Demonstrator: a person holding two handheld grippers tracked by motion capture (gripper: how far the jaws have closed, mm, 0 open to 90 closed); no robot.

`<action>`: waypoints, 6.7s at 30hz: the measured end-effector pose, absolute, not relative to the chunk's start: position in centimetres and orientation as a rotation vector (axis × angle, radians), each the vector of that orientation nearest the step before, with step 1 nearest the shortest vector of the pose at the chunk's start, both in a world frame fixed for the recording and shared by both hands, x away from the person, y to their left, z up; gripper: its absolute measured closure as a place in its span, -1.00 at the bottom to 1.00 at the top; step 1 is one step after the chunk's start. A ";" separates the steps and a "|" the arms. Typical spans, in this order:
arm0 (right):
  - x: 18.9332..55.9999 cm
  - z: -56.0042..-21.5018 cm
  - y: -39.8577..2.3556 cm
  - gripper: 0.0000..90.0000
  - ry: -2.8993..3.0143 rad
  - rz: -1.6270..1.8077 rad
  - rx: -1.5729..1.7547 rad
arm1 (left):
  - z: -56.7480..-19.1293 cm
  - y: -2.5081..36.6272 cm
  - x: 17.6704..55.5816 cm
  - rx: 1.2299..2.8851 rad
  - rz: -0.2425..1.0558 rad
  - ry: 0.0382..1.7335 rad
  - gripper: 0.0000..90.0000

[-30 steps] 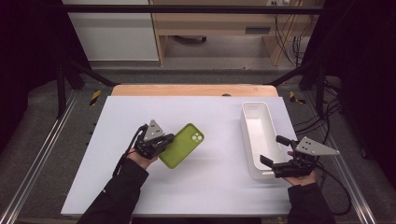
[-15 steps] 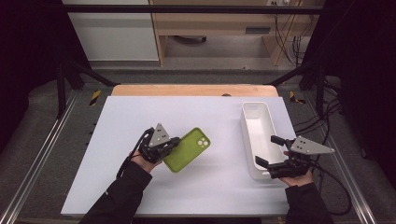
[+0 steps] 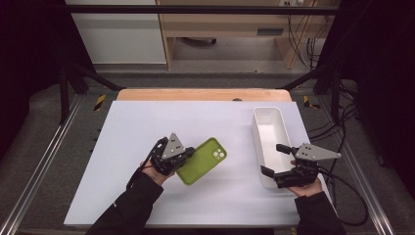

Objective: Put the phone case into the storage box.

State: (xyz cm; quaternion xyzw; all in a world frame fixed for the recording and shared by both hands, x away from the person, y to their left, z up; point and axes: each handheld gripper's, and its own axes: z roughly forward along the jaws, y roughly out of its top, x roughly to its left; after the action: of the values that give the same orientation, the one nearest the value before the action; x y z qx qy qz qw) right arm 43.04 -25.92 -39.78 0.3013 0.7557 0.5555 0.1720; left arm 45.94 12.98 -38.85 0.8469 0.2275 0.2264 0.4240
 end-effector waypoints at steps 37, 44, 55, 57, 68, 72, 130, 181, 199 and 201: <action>44.0 -38.9 -20.7 -0.92 2.301 1.471 0.880 | -39.0 10.3 43.9 2.149 0.567 0.481 0.95; 44.4 -38.6 -20.2 -0.87 2.318 1.459 0.891 | -38.9 10.1 43.7 2.148 0.576 0.468 0.95; 45.3 -38.2 -18.5 -0.77 2.384 1.397 0.884 | -38.8 9.9 43.3 2.154 0.585 0.436 0.95; 45.5 -38.2 -18.1 -0.75 2.398 1.392 0.885 | -38.8 9.8 43.3 2.155 0.586 0.431 0.95; 46.7 -37.7 -16.9 -0.63 2.460 1.364 0.916 | -38.7 9.7 43.0 2.153 0.592 0.414 0.95; 47.1 -37.7 -16.9 -0.56 2.476 1.379 0.937 | -38.7 9.6 42.9 2.154 0.596 0.407 0.95; 48.3 -37.0 -17.6 0.75 2.716 1.415 1.078 | -38.6 9.1 42.2 2.159 0.632 0.312 0.95; 46.9 -32.9 -19.2 0.77 2.492 1.293 0.871 | -38.0 19.5 45.4 1.754 0.517 0.807 -0.82; 46.4 -30.3 -20.2 0.77 2.420 1.207 0.804 | -40.2 24.6 44.6 1.722 0.538 0.846 -0.97; 46.3 -30.0 -20.2 0.77 2.415 1.194 0.794 | -40.6 25.1 44.6 1.720 0.535 0.853 -0.97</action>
State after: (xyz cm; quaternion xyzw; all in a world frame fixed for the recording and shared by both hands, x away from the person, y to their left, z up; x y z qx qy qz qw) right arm 46.34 -20.22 -30.03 0.2790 0.8480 0.4191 0.1657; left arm 44.57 25.13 -40.59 0.7246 0.3594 0.2253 0.5432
